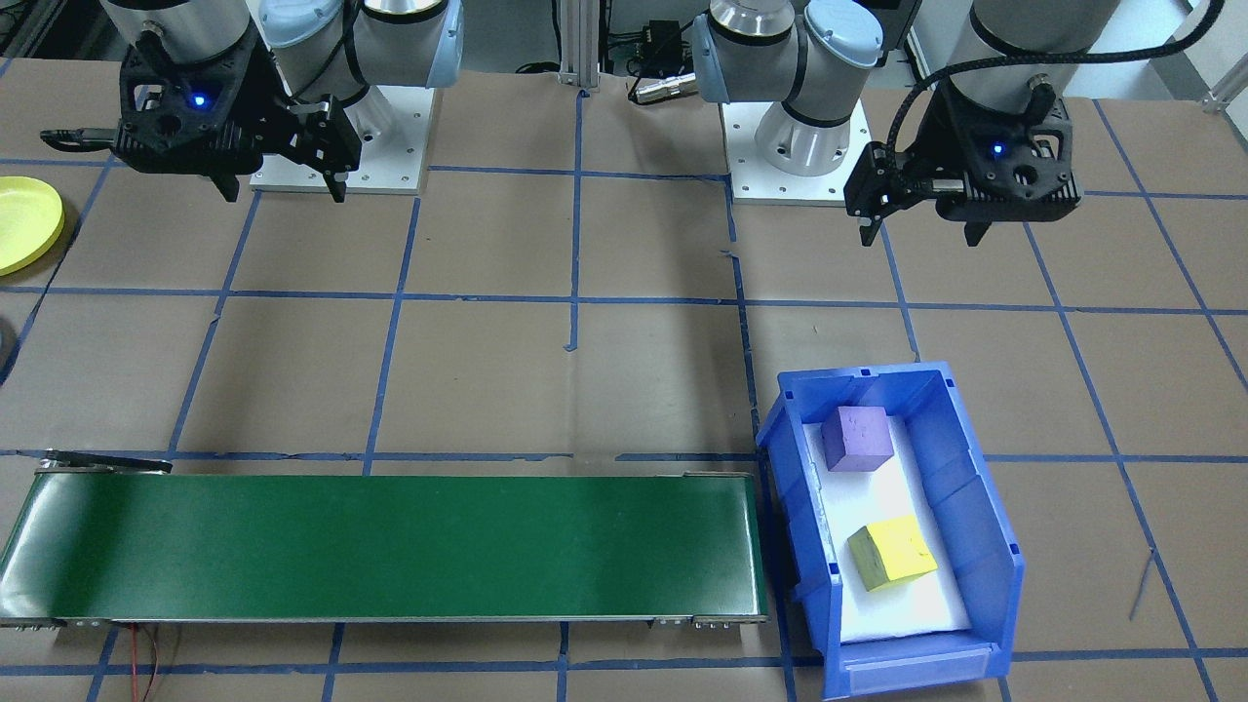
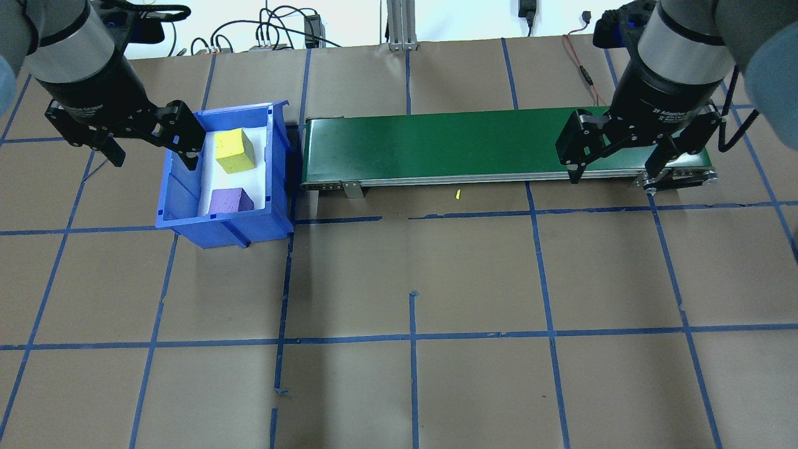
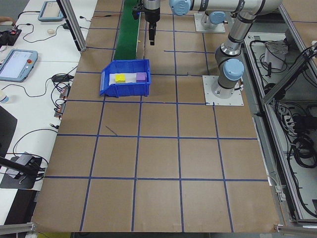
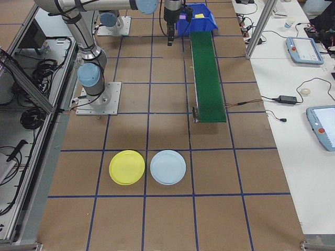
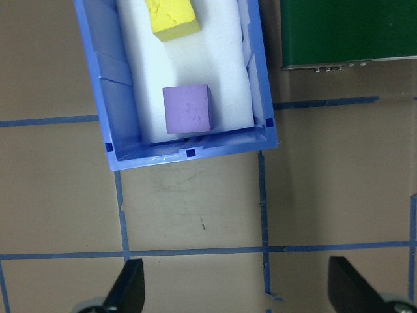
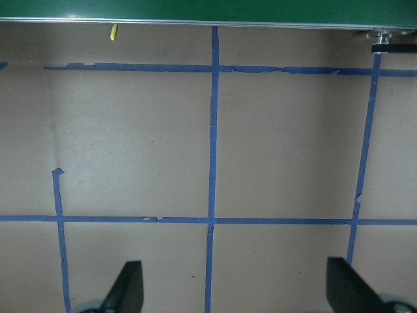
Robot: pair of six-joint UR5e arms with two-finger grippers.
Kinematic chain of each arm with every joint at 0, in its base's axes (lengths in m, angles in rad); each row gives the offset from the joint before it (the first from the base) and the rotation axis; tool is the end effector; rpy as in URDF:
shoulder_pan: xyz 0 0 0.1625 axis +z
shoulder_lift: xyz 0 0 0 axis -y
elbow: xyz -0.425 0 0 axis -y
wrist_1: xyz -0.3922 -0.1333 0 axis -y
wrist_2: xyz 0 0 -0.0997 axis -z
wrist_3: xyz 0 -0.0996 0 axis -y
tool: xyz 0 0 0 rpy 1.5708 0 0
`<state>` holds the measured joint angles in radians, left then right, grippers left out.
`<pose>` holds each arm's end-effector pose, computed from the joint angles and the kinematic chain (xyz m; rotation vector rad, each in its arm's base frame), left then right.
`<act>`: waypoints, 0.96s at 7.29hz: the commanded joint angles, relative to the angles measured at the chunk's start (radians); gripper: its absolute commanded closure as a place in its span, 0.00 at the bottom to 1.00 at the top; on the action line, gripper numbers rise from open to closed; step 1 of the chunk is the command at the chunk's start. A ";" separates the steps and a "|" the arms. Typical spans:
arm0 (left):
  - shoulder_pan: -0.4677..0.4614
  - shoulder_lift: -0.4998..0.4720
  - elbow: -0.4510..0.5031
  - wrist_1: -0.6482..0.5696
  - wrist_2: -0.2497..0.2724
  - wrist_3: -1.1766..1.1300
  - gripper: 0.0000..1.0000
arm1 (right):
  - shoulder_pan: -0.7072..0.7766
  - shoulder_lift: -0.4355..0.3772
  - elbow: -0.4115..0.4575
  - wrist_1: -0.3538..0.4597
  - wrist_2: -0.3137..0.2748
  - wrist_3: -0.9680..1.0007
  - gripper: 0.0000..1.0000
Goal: Move block left to right into plate
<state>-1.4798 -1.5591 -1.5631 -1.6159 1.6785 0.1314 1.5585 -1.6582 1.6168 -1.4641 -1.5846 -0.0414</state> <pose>-0.0781 -0.4934 0.4935 0.0635 3.0362 0.0570 0.1264 -0.4493 0.4962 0.0462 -3.1275 -0.1027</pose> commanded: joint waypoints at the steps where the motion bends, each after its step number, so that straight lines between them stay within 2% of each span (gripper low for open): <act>1: 0.035 -0.150 0.014 0.157 0.000 0.004 0.00 | 0.000 0.000 0.000 -0.001 0.000 0.000 0.00; 2: 0.035 -0.233 0.014 0.259 -0.073 -0.003 0.00 | 0.000 0.000 0.000 -0.001 0.000 0.000 0.00; 4: 0.042 -0.350 0.014 0.379 -0.080 0.005 0.00 | 0.000 0.000 0.000 0.001 0.000 0.000 0.00; 7: 0.055 -0.436 0.035 0.450 -0.077 -0.016 0.00 | -0.002 0.000 0.000 -0.001 0.000 0.000 0.00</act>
<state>-1.4330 -1.9596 -1.5404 -1.2012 1.6007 0.1262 1.5575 -1.6582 1.6168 -1.4648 -1.5846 -0.0414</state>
